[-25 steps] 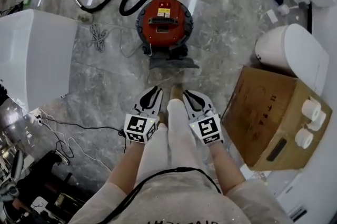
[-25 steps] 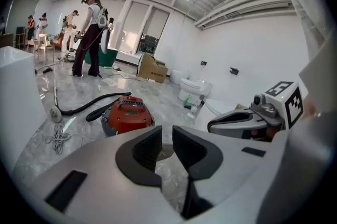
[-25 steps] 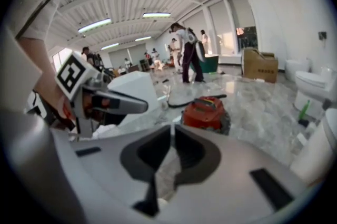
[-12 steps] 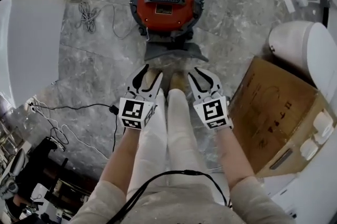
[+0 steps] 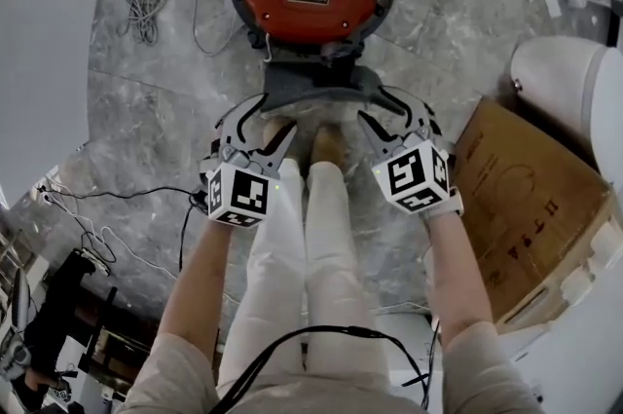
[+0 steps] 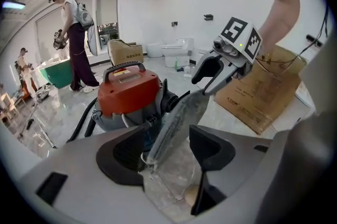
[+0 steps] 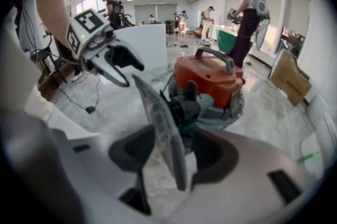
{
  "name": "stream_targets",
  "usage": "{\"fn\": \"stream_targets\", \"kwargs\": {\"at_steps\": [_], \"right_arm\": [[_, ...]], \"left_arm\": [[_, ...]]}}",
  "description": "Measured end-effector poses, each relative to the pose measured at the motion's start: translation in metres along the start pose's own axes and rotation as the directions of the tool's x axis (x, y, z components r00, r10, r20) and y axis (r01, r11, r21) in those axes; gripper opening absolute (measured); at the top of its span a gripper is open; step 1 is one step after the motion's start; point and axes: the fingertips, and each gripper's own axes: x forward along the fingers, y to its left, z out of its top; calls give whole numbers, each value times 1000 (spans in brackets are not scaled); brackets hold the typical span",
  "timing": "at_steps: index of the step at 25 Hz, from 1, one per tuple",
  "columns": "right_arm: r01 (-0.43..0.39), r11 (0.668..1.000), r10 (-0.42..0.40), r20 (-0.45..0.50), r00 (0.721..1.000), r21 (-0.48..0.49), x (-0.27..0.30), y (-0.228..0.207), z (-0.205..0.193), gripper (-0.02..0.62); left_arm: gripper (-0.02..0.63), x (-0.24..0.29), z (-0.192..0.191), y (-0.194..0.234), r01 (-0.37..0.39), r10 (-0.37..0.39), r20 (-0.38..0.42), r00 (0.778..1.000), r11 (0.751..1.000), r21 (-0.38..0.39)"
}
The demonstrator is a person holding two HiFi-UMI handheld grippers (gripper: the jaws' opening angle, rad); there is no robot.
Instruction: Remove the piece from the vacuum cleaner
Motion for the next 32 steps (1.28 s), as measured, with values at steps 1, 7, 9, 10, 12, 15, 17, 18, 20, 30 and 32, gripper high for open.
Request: {"fn": "stream_targets", "kwargs": {"at_steps": [1,7,9,10,12,15,17,18,20,30,32], "right_arm": [[-11,1000,11,-7,1000,-15,5,1,0,202],[-48,996,42,-71,997,-79,29,4,-5,202],[-52,991,41,-96,995,-122,35,1,-7,202],[-56,988,41,-104,994,-142,38,0,-7,202],[-68,983,49,-115,992,-168,42,0,-8,202],[-77,976,54,-116,992,-203,47,-1,-6,201],[-70,971,46,-107,993,-231,47,1,-4,193],[-66,968,42,-102,994,-242,47,1,-3,175],[-54,966,32,-89,995,-252,46,3,-3,133],[-25,967,10,-60,998,-252,42,5,-4,51],[-24,964,8,-64,998,-263,41,9,-5,44]], "left_arm": [[270,4,-1,0,4,-4,-9,1000,1000,25],[272,26,-7,-9,62,-52,-73,996,989,135],[272,33,-9,-10,76,-64,-91,994,987,141],[272,36,-12,-11,81,-66,-104,992,986,146],[272,42,-18,-11,85,-65,-133,989,985,149],[272,50,-25,-9,75,-53,-165,985,989,129],[272,53,-30,-9,58,-33,-180,983,989,137],[270,55,-31,-9,49,-22,-184,983,988,147],[270,57,-30,-10,41,-12,-181,983,987,157],[41,57,-18,-14,12,12,-130,991,983,181],[35,55,-20,-15,18,6,-131,991,983,180]]}}
